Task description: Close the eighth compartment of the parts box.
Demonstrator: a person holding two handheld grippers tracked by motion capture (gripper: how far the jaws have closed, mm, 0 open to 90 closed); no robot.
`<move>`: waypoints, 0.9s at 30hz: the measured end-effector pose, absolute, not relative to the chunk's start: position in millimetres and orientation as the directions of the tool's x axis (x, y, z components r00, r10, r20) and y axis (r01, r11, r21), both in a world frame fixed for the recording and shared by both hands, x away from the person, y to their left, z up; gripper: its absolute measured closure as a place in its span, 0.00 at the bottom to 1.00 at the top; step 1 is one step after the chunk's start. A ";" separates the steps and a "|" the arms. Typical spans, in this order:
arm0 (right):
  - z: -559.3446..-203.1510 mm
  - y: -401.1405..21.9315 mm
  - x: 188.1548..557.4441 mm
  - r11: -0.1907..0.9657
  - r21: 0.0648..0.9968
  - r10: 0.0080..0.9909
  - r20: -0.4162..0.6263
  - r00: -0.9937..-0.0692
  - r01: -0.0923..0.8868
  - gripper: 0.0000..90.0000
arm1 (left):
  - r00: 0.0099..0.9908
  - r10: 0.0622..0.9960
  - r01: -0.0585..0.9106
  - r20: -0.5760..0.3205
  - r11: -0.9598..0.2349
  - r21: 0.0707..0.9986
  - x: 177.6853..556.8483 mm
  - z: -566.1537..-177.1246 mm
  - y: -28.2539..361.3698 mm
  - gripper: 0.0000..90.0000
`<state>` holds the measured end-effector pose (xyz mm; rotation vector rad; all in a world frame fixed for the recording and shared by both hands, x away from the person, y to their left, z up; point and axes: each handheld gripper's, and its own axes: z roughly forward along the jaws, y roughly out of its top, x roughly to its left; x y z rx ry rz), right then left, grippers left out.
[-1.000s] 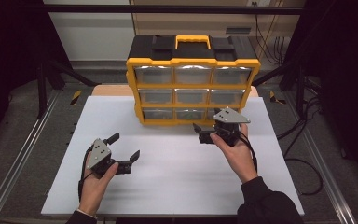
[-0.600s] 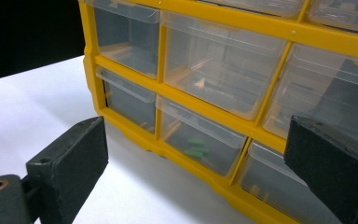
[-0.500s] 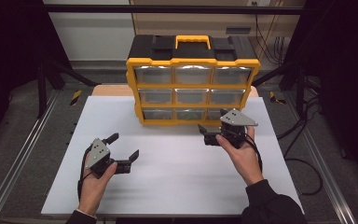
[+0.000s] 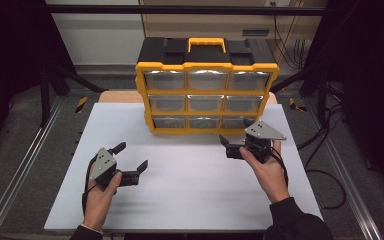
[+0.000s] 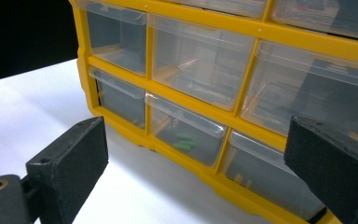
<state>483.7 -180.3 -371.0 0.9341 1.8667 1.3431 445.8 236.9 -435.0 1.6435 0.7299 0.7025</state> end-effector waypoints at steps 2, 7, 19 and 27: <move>-372.0 -183.4 482.0 0.227 0.959 0.837 -0.102 -0.537 0.171 0.07 | 0.627 0.776 0.095 0.065 -0.159 0.983 445.8 -435.0 237.0 0.02; -373.4 -190.5 477.9 0.216 0.961 0.847 -0.096 -0.523 0.173 0.07 | 0.627 0.776 0.096 0.063 -0.157 0.983 446.0 -435.0 237.8 0.02; -376.9 -205.7 470.5 0.201 0.964 0.860 -0.087 -0.503 0.175 0.07 | 0.623 0.780 0.095 0.061 -0.153 0.984 446.0 -434.3 240.6 0.02; -378.0 -214.3 466.3 0.191 0.966 0.868 -0.082 -0.490 0.176 0.07 | 0.622 0.781 0.096 0.059 -0.150 0.984 446.2 -434.3 242.5 0.02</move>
